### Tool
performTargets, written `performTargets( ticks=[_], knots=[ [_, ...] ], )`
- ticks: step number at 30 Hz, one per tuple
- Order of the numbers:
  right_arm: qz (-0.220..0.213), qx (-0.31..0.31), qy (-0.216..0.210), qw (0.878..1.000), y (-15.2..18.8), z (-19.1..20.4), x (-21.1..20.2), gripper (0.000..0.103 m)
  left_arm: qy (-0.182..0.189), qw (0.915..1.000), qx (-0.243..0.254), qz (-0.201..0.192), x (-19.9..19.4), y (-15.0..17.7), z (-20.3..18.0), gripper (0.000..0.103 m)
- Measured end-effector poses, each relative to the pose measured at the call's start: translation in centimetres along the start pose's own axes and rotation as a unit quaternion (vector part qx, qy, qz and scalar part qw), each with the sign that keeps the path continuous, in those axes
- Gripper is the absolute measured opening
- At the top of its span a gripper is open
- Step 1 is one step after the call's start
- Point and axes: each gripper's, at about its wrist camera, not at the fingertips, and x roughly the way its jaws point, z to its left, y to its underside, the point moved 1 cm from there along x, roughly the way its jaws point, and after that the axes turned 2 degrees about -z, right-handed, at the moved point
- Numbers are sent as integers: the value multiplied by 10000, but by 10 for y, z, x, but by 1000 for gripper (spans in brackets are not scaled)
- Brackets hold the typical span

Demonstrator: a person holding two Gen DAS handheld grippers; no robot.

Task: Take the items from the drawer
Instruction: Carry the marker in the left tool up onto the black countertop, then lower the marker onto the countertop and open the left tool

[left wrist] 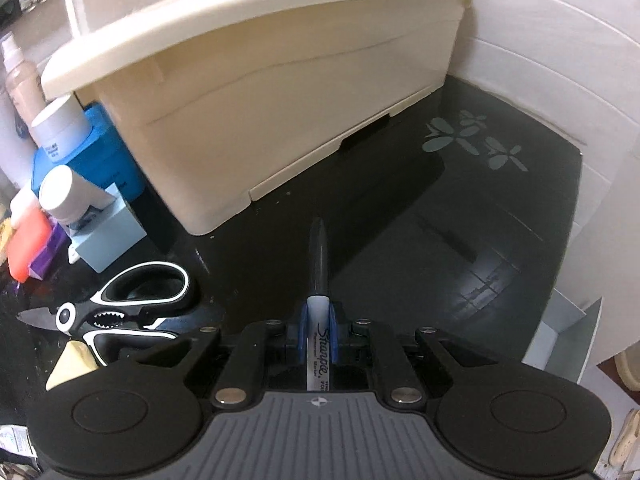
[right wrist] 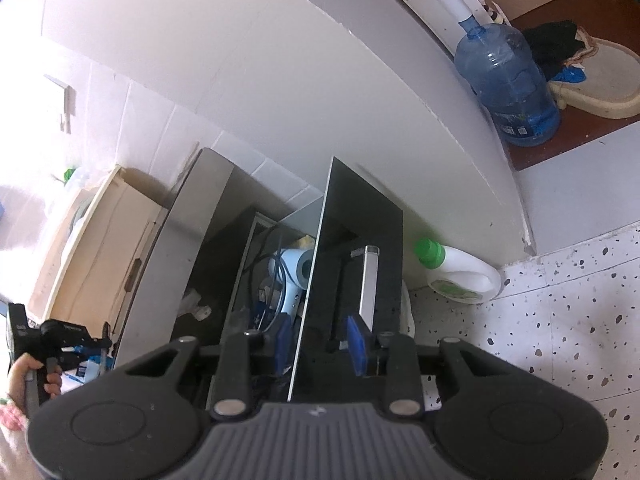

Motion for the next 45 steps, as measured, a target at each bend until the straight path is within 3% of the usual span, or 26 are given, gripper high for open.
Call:
performTargets(
  ticks=[12, 22, 27, 30, 32, 34, 37, 41, 44, 45],
  knots=[
    [62, -22, 10, 10000, 3, 4, 5, 31, 128, 9998, 42, -145, -1, 4, 5, 12],
    [54, -71, -17, 10000, 2, 8, 4, 31, 166, 9996, -36, -220, -4, 7, 11, 21],
    [97, -144, -29, 9998, 2, 12, 2, 31, 400, 9984, -179, -346, -12, 9, 18, 22],
    [54, -175, -28, 9998, 1, 14, 1, 31, 568, 9971, -274, -415, -19, 8, 21, 28],
    [22, -146, -15, 9999, 1, 14, 1, 42, 703, 9958, -328, -486, -25, 9, 22, 38],
    [3, -106, -12, 9999, 2, 15, 2, 42, 701, 9954, -293, -588, -30, 11, 22, 48],
    [9, -63, -33, 10000, 4, 15, 3, 43, 660, 9942, -269, -803, -42, 14, 23, 49],
    [-94, -29, -40, 9999, 6, 16, 4, 58, 751, 9868, -425, -1367, -73, 19, 26, 60],
    [-189, -81, -21, 9998, 6, 18, 6, 62, 810, 9804, -298, -1770, -100, 28, 21, 65],
    [-233, -77, -22, 9997, 5, 18, 7, 68, 861, 9775, -229, -1913, -109, 33, 18, 67]
  ],
)
